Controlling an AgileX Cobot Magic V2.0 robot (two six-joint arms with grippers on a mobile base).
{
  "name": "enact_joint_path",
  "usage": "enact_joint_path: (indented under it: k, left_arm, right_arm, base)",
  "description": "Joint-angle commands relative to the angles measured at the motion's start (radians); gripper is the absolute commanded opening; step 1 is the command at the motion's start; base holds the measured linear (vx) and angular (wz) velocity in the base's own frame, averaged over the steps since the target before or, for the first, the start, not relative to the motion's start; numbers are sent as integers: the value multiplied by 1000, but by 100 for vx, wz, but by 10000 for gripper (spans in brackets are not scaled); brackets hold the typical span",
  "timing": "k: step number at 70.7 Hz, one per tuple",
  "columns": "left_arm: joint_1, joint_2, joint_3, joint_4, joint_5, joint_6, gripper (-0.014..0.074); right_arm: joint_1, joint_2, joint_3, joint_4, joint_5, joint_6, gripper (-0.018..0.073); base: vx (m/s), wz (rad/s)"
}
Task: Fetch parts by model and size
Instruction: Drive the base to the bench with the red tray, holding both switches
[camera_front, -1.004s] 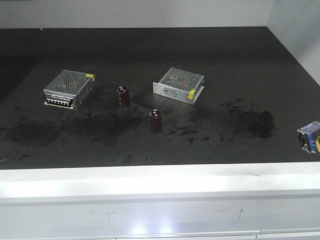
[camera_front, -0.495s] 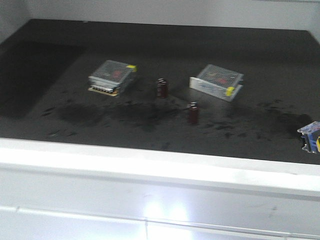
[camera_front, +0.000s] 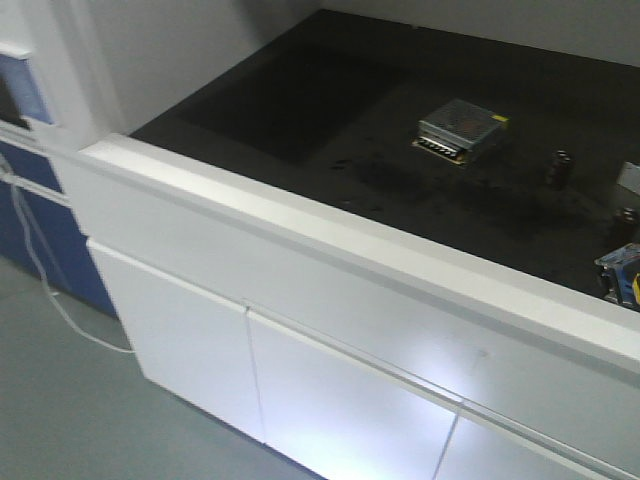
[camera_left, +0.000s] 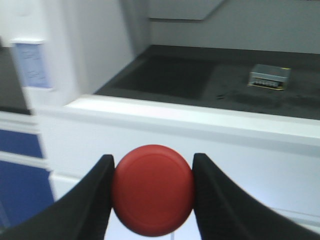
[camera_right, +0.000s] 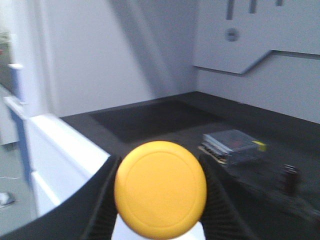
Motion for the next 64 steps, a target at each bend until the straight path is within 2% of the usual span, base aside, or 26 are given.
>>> enact_joint_path:
  k: [1,50,64]
  left_arm:
    - [-5,8,-27,13,-73,-4,-6]
    - [-5,8,-27,13,-73,-4,-6]
    - [-5,8,-27,13,-73,-4,-6]
  right_arm:
    - [-5,7,-27,0,-86,-6,-8]
    - [-5,7,-27,0,-86,-6,-8]
    - [-5,6,-27,0,-86,-6,-8]
  base:
    - [-15,77]
    - [-10,97]
    - [5,67]
